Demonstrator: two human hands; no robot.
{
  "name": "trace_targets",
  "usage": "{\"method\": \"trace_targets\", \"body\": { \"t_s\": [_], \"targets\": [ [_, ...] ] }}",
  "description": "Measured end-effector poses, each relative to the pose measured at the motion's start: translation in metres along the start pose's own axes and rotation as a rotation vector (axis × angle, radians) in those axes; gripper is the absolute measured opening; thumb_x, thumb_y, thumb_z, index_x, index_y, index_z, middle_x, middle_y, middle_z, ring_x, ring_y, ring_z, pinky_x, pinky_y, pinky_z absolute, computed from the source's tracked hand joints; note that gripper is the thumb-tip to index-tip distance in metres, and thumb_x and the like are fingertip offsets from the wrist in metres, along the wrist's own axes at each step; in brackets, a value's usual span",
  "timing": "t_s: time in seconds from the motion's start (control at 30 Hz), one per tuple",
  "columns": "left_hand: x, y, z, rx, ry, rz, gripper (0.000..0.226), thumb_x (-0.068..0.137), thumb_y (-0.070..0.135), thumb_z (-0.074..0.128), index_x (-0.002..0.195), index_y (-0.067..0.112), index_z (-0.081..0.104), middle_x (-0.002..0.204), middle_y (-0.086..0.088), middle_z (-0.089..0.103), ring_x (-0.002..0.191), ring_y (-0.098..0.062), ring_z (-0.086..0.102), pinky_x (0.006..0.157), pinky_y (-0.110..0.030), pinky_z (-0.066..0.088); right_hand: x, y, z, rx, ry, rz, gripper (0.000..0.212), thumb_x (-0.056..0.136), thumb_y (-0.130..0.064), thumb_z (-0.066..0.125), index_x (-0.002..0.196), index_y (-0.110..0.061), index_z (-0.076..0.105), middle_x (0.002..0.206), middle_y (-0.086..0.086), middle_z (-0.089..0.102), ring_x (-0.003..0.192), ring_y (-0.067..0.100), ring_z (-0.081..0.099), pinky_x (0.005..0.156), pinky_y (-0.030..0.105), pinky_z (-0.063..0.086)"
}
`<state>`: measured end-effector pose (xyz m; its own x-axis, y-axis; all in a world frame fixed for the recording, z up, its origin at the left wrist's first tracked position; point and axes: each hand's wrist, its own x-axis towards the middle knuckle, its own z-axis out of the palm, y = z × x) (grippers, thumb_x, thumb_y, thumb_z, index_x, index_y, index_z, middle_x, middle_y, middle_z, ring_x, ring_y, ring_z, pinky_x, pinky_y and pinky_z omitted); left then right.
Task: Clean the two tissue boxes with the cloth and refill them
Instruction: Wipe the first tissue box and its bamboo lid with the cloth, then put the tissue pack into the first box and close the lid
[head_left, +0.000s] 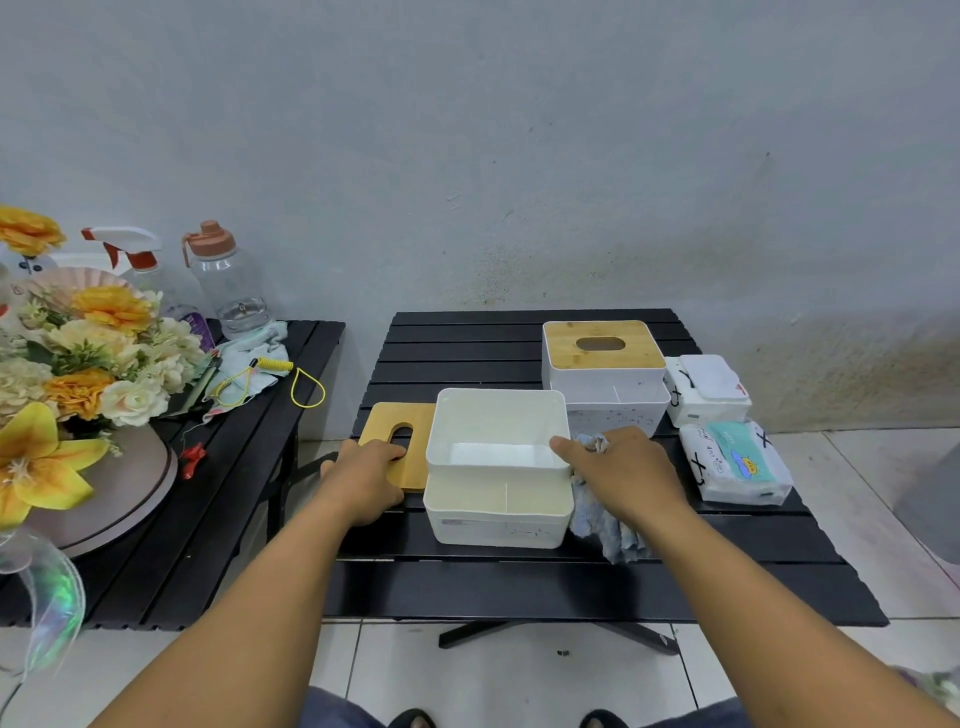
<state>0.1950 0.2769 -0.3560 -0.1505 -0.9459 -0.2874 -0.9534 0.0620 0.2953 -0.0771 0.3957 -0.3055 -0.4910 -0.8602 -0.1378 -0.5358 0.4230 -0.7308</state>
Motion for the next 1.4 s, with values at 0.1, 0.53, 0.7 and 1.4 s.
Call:
{"method": "trace_targets", "body": {
  "t_s": [0.1,0.53,0.7,1.4],
  "targets": [
    [-0.012,0.002,-0.009,-0.080,0.068,0.034,0.057,0.094,0.017,0.062,0.149,0.029,0.050,0.141,-0.011,0.053,0.137,-0.032,0.039,0.105,-0.042,0.035,-0.001,0.000,-0.006,0.040,-0.002,-0.005,0.054,0.080,-0.067,0.064,0.062,-0.018,0.054,0.062,-0.001,0.061,0.066,0.022,0.060,0.064,0.034,0.048],
    [-0.030,0.022,-0.022,-0.404,0.356,0.179,0.045,0.097,0.031,0.066,0.141,0.027,0.059,0.121,0.010,0.059,0.110,-0.019,0.052,0.087,-0.035,0.042,0.004,-0.002,-0.037,-0.300,0.231,-0.310,0.022,0.094,-0.016,0.051,0.110,-0.030,0.046,0.089,0.002,0.062,0.076,0.025,0.056,0.059,0.031,0.043],
    [-0.027,0.019,-0.015,-0.338,0.311,0.191,0.050,0.097,0.033,0.066,0.145,0.024,0.057,0.123,0.003,0.063,0.114,-0.025,0.053,0.090,-0.039,0.045,0.002,0.041,-0.010,-0.822,0.068,-0.424,0.033,0.089,-0.009,0.052,0.119,-0.023,0.049,0.119,0.001,0.058,0.108,0.027,0.050,0.077,0.036,0.033],
    [-0.030,0.011,-0.006,-0.298,0.350,0.083,0.034,0.088,0.031,0.079,0.072,0.010,0.058,0.079,-0.006,0.066,0.077,-0.026,0.058,0.061,-0.037,0.040,0.001,0.057,-0.060,-0.380,0.053,-0.191,0.004,0.093,-0.030,0.054,0.092,-0.029,0.058,0.102,-0.006,0.061,0.090,0.020,0.057,0.073,0.033,0.047]
  ]
}}
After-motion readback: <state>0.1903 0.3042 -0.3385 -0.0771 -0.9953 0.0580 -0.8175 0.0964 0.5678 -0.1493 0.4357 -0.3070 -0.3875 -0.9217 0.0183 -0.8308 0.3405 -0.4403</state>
